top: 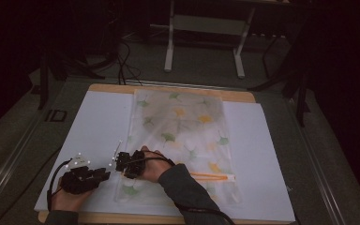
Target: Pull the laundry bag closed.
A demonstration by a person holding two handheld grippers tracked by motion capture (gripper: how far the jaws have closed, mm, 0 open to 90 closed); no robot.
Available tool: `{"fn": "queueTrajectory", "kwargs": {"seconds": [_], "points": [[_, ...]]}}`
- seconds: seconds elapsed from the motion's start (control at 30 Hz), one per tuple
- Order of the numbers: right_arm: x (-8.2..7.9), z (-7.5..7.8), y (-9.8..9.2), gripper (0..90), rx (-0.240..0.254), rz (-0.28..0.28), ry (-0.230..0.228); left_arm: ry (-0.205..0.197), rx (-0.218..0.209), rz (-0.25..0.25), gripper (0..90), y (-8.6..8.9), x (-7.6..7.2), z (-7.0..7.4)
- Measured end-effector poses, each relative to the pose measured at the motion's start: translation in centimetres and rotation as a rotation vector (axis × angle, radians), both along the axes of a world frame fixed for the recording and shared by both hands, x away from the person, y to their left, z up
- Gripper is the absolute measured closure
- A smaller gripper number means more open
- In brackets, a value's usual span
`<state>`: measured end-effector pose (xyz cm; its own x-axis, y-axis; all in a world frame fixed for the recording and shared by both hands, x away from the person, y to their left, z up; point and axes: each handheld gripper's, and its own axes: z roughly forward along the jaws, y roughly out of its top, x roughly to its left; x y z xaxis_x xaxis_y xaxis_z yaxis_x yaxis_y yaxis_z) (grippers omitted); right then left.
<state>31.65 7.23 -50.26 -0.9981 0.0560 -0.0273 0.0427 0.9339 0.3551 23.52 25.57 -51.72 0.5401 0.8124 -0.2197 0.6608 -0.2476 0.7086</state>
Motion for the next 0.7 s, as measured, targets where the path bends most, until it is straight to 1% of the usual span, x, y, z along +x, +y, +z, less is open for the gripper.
{"fn": "queueTrajectory", "kwargs": {"seconds": [0.07,0.2,0.23,0.37,0.47,0.57,0.63,0.7], "points": [[-0.1,0.1,0.0,84.5,0.004,0.001,-0.005,0.003,-0.008,-0.008,67.2,-0.2,0.0,0.0],[-0.4,0.3,-0.2,84.5,0.009,0.011,-0.027,0.003,-0.004,-0.018,61.9,-0.7,0.1,0.0],[-0.5,0.4,-0.3,84.5,0.008,0.008,-0.026,0.004,-0.007,-0.023,61.0,-0.9,0.1,0.0],[-0.5,0.8,-0.6,84.5,0.022,0.008,-0.039,0.012,-0.015,-0.043,59.3,-1.6,0.2,0.0],[-0.6,1.0,-0.8,84.5,0.031,0.007,-0.045,0.02,-0.036,-0.05,57.9,-1.9,0.2,0.0],[-0.7,1.0,-0.9,84.5,0.031,0.008,-0.052,0.022,-0.069,-0.05,57.8,-1.9,0.2,0.1],[-0.7,1.0,-0.8,84.5,0.033,0.007,-0.054,0.034,-0.099,-0.054,57.7,-1.8,0.2,0.1],[-0.7,1.0,-0.8,84.5,0.038,0.004,-0.055,0.045,-0.112,-0.06,57.7,-1.9,0.3,0.0]]}}
